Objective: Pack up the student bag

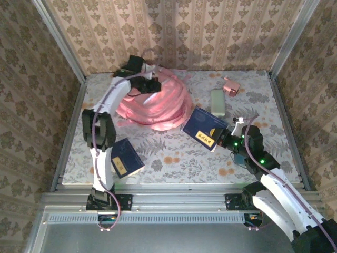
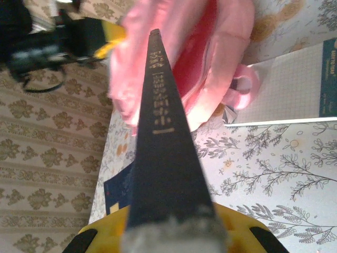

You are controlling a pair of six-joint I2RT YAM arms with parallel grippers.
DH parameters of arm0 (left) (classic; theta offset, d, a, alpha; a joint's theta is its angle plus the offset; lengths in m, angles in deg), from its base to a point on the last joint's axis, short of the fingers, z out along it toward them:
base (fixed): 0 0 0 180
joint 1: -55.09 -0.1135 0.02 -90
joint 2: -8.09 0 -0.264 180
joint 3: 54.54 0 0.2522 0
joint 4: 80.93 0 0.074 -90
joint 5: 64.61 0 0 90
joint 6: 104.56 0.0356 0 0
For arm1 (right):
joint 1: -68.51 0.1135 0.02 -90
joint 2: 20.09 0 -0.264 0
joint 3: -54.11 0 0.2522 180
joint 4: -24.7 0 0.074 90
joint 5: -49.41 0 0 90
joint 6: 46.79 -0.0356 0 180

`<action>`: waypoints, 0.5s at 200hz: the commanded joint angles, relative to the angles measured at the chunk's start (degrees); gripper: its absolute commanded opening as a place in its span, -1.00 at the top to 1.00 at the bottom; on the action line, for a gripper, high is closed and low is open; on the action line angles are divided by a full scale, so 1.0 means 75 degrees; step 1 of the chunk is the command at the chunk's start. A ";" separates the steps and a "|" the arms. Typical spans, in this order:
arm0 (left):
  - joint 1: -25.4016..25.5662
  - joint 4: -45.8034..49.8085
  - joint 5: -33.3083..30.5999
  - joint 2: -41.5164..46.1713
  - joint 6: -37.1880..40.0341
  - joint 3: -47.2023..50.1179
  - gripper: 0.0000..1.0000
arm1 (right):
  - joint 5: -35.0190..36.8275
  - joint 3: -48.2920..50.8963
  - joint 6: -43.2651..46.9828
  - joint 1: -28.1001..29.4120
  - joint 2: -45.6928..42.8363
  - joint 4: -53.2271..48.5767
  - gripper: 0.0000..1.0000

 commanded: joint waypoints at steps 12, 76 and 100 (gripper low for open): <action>-0.0686 -0.0794 0.1258 0.1192 -0.1009 -0.0244 1.00 | -0.0154 -0.0073 -0.0361 -0.0131 -0.0142 0.0335 1.00; -0.1055 -0.1721 0.3100 0.1270 -0.1892 -0.0223 1.00 | -0.0824 -0.0175 -0.1336 -0.0148 0.0420 0.1308 1.00; -0.1043 -0.1992 0.3345 0.1325 -0.2173 -0.0214 1.00 | -0.1006 -0.0274 -0.1761 -0.0132 0.0936 0.1939 1.00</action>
